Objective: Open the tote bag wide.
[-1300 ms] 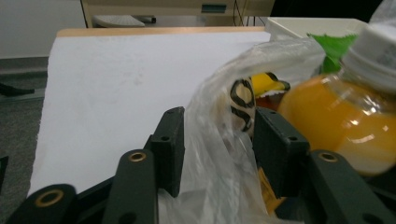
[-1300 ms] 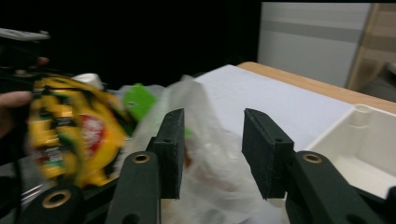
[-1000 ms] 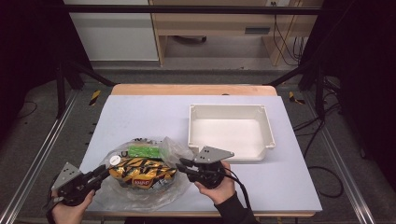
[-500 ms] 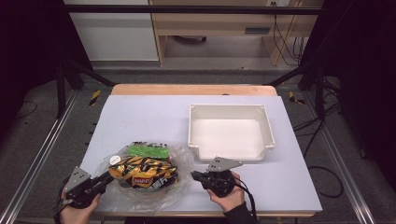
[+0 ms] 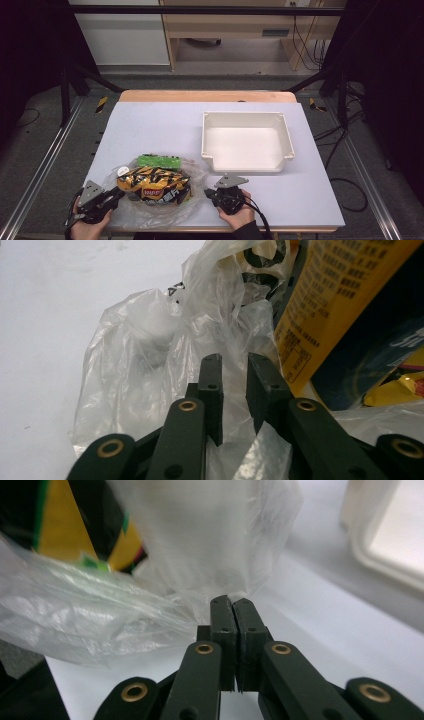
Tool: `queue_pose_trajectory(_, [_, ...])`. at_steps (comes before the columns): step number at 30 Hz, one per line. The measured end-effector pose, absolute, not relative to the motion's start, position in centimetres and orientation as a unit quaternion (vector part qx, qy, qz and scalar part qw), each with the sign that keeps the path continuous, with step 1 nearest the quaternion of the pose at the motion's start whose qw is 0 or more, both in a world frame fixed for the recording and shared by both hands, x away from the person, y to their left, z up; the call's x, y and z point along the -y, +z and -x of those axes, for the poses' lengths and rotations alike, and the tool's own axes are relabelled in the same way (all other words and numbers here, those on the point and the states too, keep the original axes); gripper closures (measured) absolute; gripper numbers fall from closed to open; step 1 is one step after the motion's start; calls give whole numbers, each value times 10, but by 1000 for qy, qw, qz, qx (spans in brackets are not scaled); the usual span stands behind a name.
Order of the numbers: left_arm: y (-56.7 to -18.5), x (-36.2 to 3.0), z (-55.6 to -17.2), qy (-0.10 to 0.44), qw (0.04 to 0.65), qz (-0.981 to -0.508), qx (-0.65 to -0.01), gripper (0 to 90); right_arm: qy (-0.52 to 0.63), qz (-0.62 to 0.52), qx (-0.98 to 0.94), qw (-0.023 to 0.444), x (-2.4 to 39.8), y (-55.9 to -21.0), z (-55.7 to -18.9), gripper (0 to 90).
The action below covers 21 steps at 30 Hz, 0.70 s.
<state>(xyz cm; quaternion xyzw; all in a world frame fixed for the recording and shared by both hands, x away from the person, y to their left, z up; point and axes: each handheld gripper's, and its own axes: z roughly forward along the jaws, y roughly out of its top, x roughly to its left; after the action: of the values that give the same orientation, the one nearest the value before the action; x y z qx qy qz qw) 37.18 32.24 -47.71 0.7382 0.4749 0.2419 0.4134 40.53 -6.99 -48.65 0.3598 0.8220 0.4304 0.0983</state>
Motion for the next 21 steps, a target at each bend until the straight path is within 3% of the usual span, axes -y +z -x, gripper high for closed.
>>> queue_pose_trajectory(5, [-478, -323, -372, 248, 413, -735, -476, 711, 427, -350, -826, 109, 67, -490, -405, 821])
queue_pose_trajectory(8, [-477, -324, -371, 254, 415, -731, -480, 631, 441, -352, -819, 105, 72, -486, -405, 754])
queue_pose_trajectory(9, [-475, -327, -370, 256, 424, -722, -483, 596, 458, -349, -811, 105, 77, -480, -404, 683])
queue_pose_trajectory(12, [-472, -329, -369, 260, 435, -714, -483, 532, 475, -344, -803, 108, 83, -472, -402, 648])
queue_pose_trajectory(15, [-467, -330, -366, 269, 456, -700, -479, 504, 510, -331, -785, 117, 94, -455, -398, 561])
queue_pose_trajectory(21, [-466, -330, -366, 275, 457, -701, -474, 488, 555, -312, -759, 135, 103, -429, -391, 476])
